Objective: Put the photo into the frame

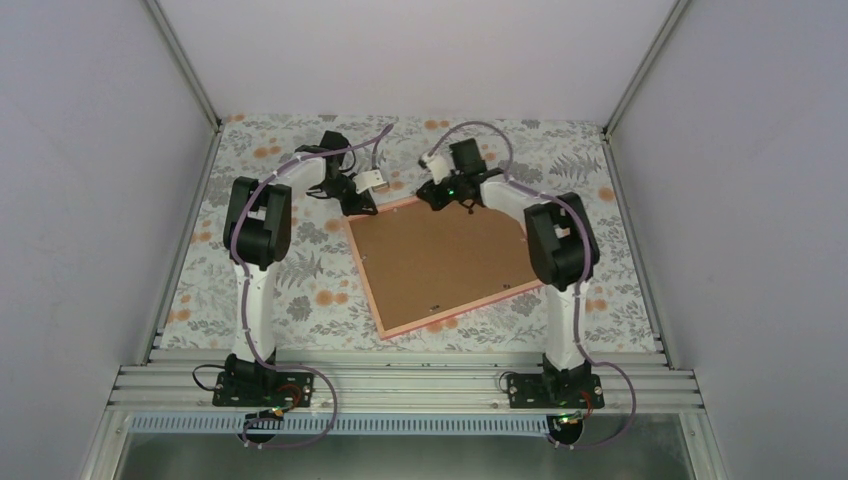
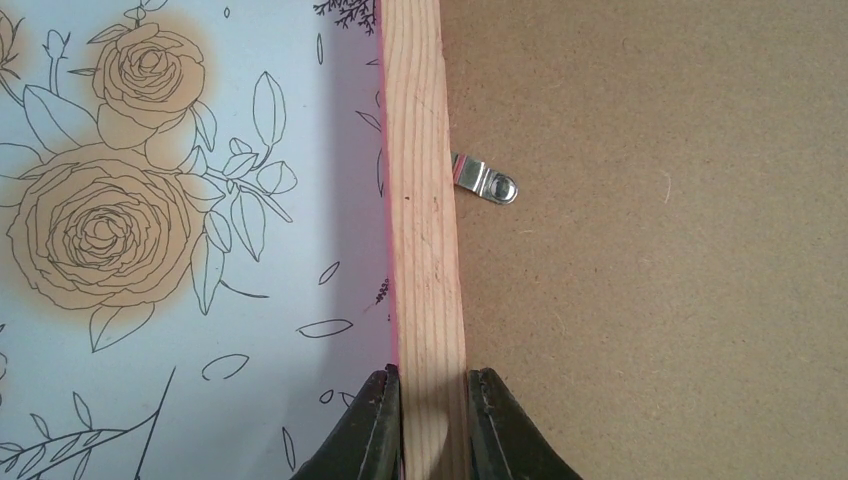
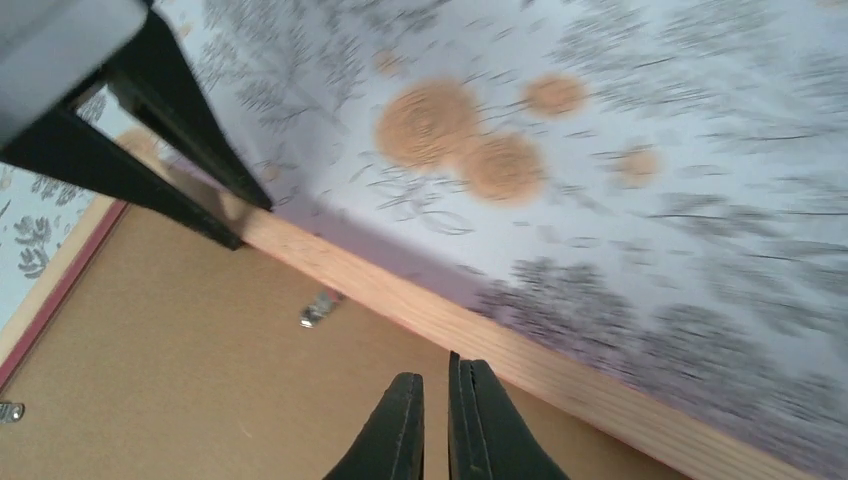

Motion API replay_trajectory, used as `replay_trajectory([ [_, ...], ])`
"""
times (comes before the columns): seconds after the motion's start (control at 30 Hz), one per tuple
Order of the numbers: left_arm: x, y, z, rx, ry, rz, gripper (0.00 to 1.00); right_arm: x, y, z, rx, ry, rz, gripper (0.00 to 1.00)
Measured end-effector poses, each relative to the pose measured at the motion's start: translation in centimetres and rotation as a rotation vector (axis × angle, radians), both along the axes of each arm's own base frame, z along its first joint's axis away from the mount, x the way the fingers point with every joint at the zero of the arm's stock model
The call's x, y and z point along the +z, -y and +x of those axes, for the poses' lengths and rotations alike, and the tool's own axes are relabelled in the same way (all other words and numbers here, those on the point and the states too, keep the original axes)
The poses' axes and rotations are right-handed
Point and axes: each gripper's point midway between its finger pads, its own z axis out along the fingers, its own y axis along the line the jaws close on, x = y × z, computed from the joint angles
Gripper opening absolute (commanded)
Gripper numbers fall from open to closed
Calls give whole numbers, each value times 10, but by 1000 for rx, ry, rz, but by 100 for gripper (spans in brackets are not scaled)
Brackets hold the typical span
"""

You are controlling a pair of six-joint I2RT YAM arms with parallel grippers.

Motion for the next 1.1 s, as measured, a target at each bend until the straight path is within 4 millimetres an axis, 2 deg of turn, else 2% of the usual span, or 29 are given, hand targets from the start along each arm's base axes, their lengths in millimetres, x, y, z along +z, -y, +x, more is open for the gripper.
replay_trajectory([
  [0.13, 0, 0, 0, -1, -2, 1, 14, 27, 39, 14, -69, 53, 1, 8],
  [0.2, 0, 0, 0, -1, -4, 3, 14, 29, 58, 19, -103, 62, -14, 8],
  [0.3, 0, 0, 0, -1, -10, 5, 14, 16, 81, 20, -145, 39, -52, 8],
  [0.43, 0, 0, 0, -2, -16, 7, 14, -3, 101, 13, -179, -9, -102, 8],
  [0.6, 0, 0, 0, -4, -18, 8, 14, -12, 110, 15, -200, -22, -121, 7],
  [0.73, 0, 0, 1, -7, -16, 11, 14, -32, 120, 20, -225, -54, -145, 7],
  [0.97, 0, 1, 0, -14, -17, 17, 13, -32, 136, 53, -274, -20, -138, 7],
  [1.1, 0, 1, 2, -15, -15, 16, 13, -31, 136, 59, -275, -16, -137, 6],
])
